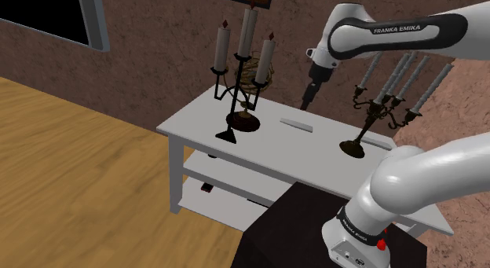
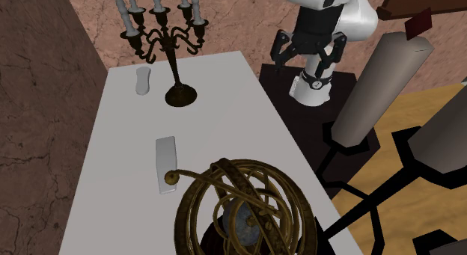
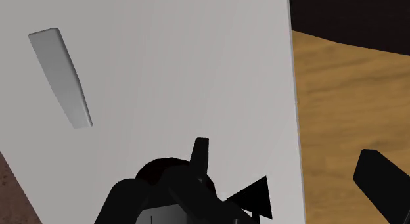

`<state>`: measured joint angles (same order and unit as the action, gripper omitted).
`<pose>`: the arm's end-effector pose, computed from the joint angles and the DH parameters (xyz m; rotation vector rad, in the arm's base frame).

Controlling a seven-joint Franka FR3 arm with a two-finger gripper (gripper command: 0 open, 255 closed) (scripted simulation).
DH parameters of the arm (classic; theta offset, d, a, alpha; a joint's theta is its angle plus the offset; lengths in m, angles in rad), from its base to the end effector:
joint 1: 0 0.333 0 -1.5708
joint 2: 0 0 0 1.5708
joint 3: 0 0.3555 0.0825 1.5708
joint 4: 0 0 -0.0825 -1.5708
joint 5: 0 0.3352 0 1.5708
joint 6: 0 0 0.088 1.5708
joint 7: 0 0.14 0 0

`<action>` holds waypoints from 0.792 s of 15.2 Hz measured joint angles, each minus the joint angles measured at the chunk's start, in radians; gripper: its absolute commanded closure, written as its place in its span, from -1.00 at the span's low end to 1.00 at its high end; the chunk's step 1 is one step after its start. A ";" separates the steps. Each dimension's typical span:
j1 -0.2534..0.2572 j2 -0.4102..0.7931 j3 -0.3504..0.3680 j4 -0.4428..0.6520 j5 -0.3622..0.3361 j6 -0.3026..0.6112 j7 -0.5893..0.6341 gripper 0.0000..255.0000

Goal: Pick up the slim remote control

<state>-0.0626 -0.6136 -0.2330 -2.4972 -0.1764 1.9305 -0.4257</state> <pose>0.2843 -0.1159 0.5045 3.0776 0.3528 0.0382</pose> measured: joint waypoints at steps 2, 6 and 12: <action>-0.006 0.058 -0.045 0.013 -0.011 0.047 -0.053 -1.00; -0.012 0.165 -0.127 0.036 -0.019 0.134 -0.158 -1.00; -0.008 0.375 -0.257 0.122 0.029 0.256 -0.351 -1.00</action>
<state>-0.0708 -0.2390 -0.4904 -2.3754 -0.1477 2.1869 -0.7769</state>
